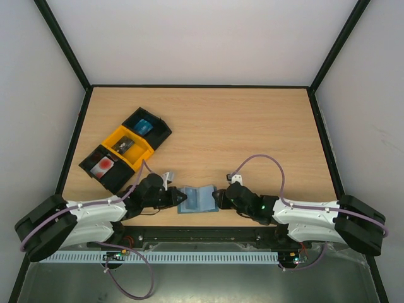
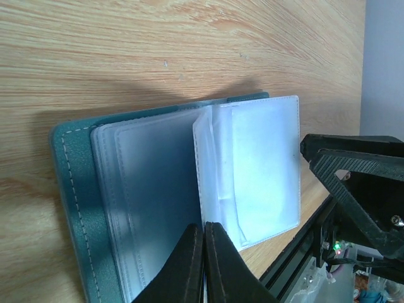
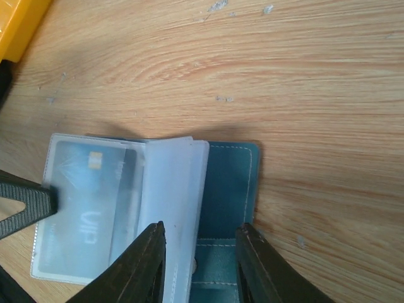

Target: Take the credit cards out of the card holder

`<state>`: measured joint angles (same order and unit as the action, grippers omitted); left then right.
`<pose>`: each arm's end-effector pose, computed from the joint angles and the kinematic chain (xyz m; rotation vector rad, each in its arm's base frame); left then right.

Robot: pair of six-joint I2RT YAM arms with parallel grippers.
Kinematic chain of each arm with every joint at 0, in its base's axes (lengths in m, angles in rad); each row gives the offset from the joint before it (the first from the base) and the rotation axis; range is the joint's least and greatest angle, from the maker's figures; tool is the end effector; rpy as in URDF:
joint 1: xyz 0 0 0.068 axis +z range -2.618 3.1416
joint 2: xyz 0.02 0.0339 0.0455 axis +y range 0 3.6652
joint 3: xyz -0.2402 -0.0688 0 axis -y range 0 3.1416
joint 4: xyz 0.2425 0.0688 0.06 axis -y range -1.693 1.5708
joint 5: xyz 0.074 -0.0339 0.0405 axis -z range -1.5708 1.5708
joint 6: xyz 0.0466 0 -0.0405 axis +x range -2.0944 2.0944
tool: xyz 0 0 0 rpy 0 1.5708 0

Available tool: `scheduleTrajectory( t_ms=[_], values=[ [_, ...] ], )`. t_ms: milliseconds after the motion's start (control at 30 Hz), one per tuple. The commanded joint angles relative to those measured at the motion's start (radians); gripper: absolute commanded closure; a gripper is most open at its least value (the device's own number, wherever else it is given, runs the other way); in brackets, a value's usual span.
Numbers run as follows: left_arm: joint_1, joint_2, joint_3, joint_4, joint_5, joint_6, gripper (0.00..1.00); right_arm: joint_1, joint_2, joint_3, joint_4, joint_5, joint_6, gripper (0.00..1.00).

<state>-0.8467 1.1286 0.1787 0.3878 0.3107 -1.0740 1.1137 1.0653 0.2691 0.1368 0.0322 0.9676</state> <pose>0.1266 -0.1647 0.1052 -0.0679 2.4758 -1.3375 0.0947 0.1891 0.1184 -0.1604 2.4585 1.0217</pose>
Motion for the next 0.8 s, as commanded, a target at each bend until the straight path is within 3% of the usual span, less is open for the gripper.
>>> scheduleTrajectory(
  t_ms=[0,433,767],
  values=[
    [0.014,-0.033,0.011,-0.069,0.002,0.029,0.97,-0.003,0.004,-0.012,-0.007,-0.017,-0.012,0.70],
    [0.046,-0.083,0.021,-0.119,0.024,0.043,0.97,-0.002,0.119,-0.069,0.192,-0.139,0.019,0.88],
    [0.045,-0.075,0.035,-0.052,0.074,0.017,0.75,0.001,0.156,-0.097,0.258,-0.157,0.041,0.89]
  ],
)
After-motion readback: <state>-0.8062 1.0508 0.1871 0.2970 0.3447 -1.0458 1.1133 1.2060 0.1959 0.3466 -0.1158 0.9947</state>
